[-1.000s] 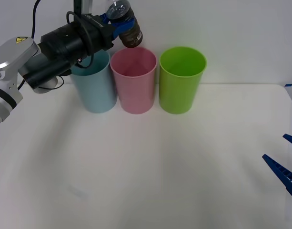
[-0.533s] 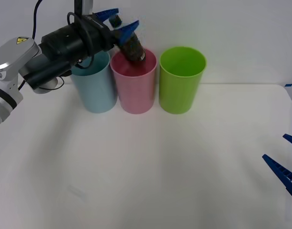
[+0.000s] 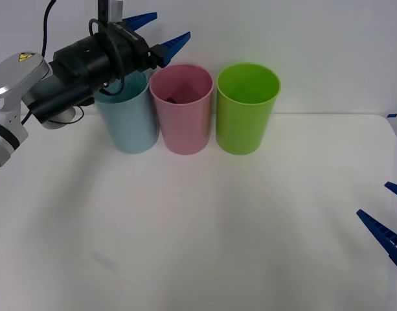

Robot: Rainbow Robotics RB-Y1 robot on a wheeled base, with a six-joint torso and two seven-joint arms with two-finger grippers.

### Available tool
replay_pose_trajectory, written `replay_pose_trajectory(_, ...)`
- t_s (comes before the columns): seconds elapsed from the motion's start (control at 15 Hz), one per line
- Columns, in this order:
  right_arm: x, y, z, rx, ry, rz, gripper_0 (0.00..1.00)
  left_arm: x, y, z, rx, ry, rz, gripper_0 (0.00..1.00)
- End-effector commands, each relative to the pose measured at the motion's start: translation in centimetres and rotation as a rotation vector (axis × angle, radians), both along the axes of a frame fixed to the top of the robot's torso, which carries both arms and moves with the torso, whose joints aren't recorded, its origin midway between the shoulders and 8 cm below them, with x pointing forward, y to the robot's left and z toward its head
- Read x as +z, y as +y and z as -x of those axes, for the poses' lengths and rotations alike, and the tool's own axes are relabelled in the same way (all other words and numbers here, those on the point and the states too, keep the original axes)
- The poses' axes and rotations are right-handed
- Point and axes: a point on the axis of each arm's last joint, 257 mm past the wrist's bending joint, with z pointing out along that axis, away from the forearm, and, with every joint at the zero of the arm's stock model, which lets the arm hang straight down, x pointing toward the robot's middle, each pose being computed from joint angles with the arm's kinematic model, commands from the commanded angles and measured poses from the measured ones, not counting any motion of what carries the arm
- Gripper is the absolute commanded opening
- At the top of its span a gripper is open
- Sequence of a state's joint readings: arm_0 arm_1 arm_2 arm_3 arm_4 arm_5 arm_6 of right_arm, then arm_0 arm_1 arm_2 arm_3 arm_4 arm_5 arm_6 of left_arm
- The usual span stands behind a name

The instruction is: Grasp the object on the table and drop it into the matching bin: aluminum can to the light blue bin, PET bottle to the pink bin.

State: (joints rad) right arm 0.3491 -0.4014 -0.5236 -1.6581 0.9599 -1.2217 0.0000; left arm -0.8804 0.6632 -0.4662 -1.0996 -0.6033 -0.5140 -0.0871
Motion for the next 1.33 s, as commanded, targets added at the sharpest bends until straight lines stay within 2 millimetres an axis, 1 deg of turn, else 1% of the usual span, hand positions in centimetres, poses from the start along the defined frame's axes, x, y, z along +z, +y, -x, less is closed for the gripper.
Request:
replay_pose_trajectory(0.07, 0.0, 0.0, 0.0, 0.0, 0.0, 0.0, 1.0, -0.4, 1.5, 1.2, -0.01, 0.011, 0.012, 1.0)
replay_pose_trajectory(0.2, 0.0, 0.0, 0.0, 0.0, 0.0, 0.0, 1.0, -0.8, 2.6, 2.1, -0.012, 0.019, 0.016, 1.0)
replay_pose_trajectory(0.33, 0.0, 0.0, 0.0, 0.0, 0.0, 0.0, 1.0, -1.2, 4.1, 3.5, -0.016, 0.027, 0.026, 1.0)
replay_pose_trajectory(0.53, 0.0, 0.0, 0.0, 0.0, 0.0, 0.0, 1.0, -1.8, 7.2, 5.5, 0.0, 0.028, 0.036, 1.0)
replay_pose_trajectory(0.73, 0.0, 0.0, 0.0, 0.0, 0.0, 0.0, 1.0, -2.7, 10.1, 8.1, 0.002, 0.02, 0.05, 1.0)
replay_pose_trajectory(0.8, 0.0, 0.0, 0.0, 0.0, 0.0, 0.0, 1.0, -3.2, 11.5, 8.9, 0.01, 0.013, 0.047, 1.0)
replay_pose_trajectory(0.93, 0.0, 0.0, 0.0, 0.0, 0.0, 0.0, 1.0, -4.1, 13.7, 10.3, 0.027, 0.005, 0.032, 1.0)
replay_pose_trajectory(1.0, 0.0, 0.0, 0.0, 0.0, 0.0, 0.0, 1.0, -5.2, 15.1, 11.2, 0.035, 0.008, 0.013, 1.0)
replay_pose_trajectory(1.13, 0.0, 0.0, 0.0, 0.0, 0.0, 0.0, 1.0, -6.4, 17.4, 12.8, 0.047, 0.007, -0.016, 1.0)
replay_pose_trajectory(1.2, 0.0, 0.0, 0.0, 0.0, 0.0, 0.0, 1.0, -7.3, 18.9, 13.9, 0.051, 0.011, -0.034, 1.0)
replay_pose_trajectory(1.33, 0.0, 0.0, 0.0, 0.0, 0.0, 0.0, 1.0, -8.5, 21.1, 15.7, 0.057, 0.019, -0.07, 1.0)
